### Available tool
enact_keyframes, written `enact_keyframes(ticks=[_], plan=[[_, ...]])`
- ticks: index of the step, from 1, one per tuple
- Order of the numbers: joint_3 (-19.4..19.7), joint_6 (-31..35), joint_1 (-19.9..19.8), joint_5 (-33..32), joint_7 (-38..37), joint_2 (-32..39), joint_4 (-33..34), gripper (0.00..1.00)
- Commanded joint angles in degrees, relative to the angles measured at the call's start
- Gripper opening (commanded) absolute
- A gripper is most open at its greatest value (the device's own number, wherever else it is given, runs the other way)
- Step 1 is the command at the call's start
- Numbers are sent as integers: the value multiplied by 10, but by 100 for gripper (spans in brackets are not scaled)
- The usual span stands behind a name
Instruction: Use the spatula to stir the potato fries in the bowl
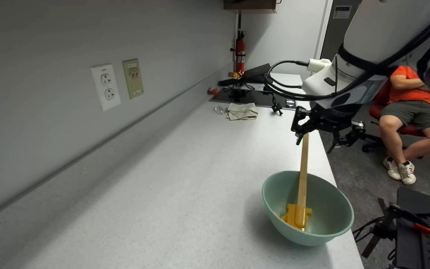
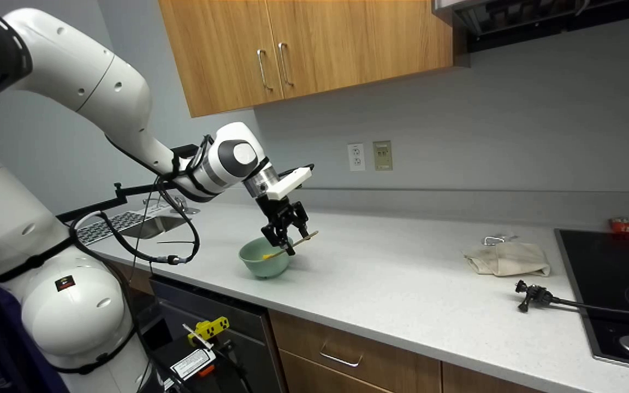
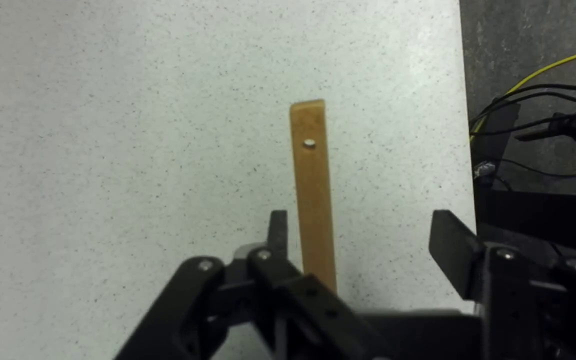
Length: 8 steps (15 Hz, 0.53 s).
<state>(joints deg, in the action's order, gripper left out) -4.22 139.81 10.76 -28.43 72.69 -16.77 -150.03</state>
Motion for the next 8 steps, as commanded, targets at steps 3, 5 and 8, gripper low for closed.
enact_keyframes(ticks=[3,5,8], plan=[[-10,4,-9,-18,-1,-24,-11,28],[-12,6,-9,-19,-3,-27,-10,13],[-17,16,-10,-29,-10,-31,-8,1]])
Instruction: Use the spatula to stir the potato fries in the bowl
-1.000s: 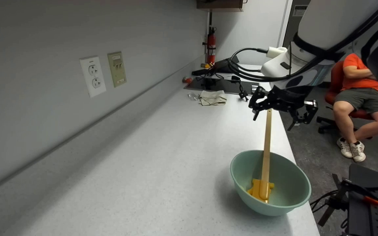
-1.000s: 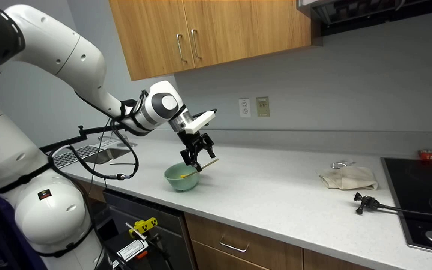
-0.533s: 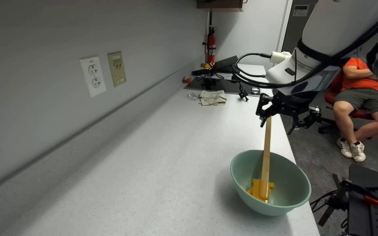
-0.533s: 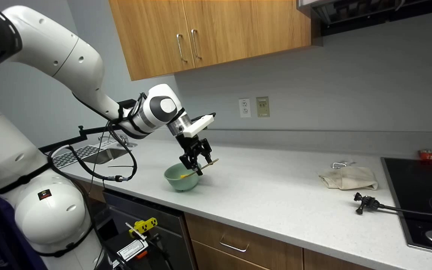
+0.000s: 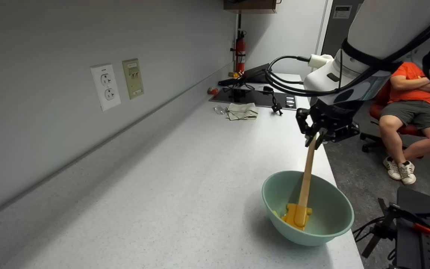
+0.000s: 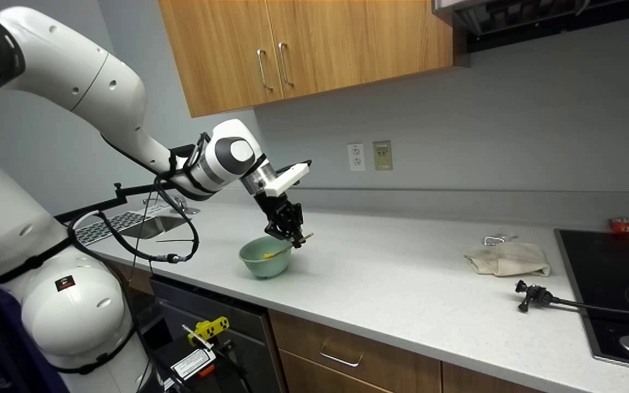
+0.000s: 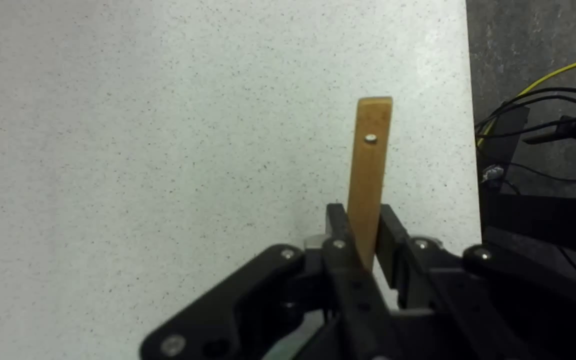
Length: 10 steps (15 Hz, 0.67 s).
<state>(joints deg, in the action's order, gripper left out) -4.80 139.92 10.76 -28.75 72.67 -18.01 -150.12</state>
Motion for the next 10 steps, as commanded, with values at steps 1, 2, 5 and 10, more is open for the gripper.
enact_keyframes(ticks=[1,2,5,10], plan=[[-15,21,-10,-33,-13,-20,-5,4],[-18,28,-12,-44,-16,-22,-3,4],[-29,47,-18,-102,-41,-26,5,4],[-37,53,-19,-240,-81,-31,14,4]])
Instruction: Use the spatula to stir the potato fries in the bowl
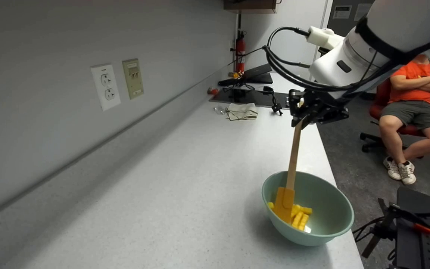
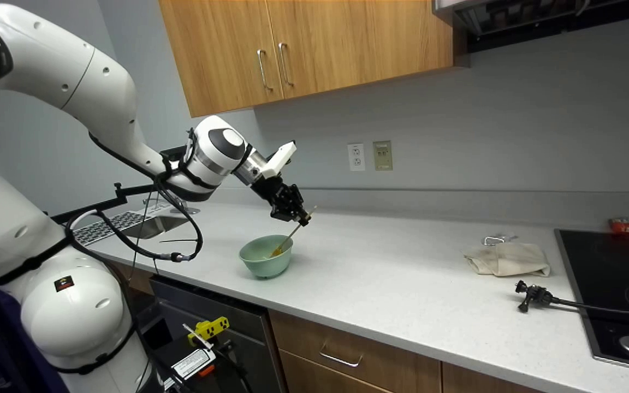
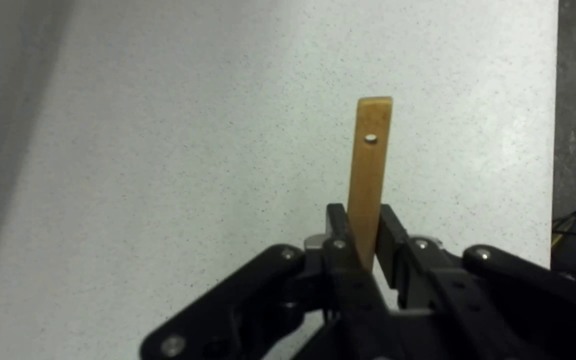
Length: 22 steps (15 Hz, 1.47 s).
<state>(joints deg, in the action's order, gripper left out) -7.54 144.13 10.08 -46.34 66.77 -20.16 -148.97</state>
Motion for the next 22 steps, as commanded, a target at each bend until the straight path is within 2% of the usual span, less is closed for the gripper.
enact_keyframes(ticks=[1,4,8,12,17,22], plan=[[-5,8,-9,-78,-22,-12,3,4],[2,11,-4,-116,-26,-18,2,4],[4,-1,4,-122,-19,-25,7,4],[5,-26,18,-85,2,-26,14,4],[4,-114,50,38,82,-15,32,4],[-3,-127,47,41,77,-17,45,4]])
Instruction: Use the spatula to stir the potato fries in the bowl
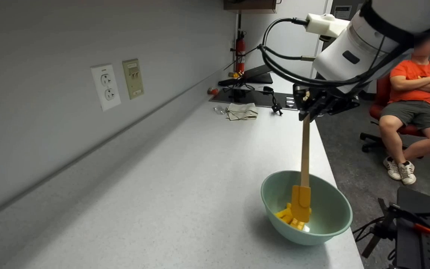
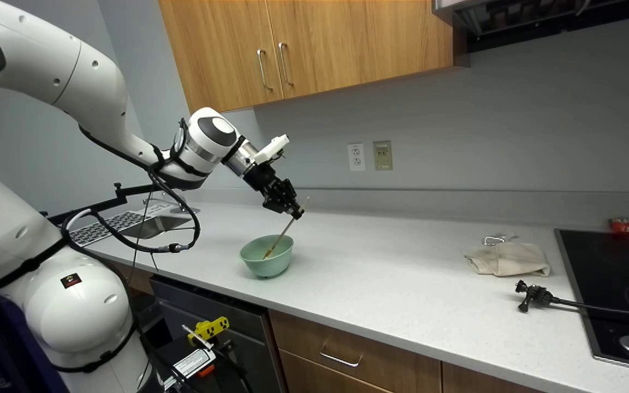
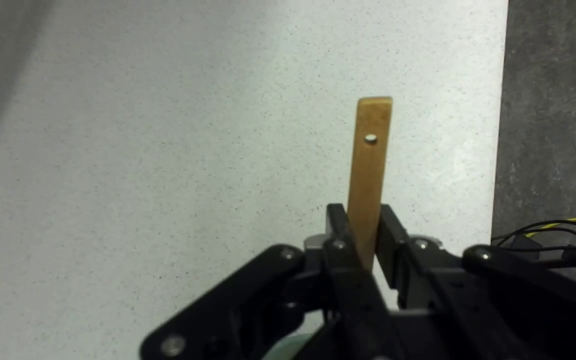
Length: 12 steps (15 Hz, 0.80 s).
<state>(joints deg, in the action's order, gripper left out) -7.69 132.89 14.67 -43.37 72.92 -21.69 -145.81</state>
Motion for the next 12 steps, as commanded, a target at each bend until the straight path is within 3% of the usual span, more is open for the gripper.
enact_keyframes(ticks=[1,12], plan=[[-5,-5,-2,-1,2,0,11,4],[-15,40,-10,-31,-112,39,-6,4]])
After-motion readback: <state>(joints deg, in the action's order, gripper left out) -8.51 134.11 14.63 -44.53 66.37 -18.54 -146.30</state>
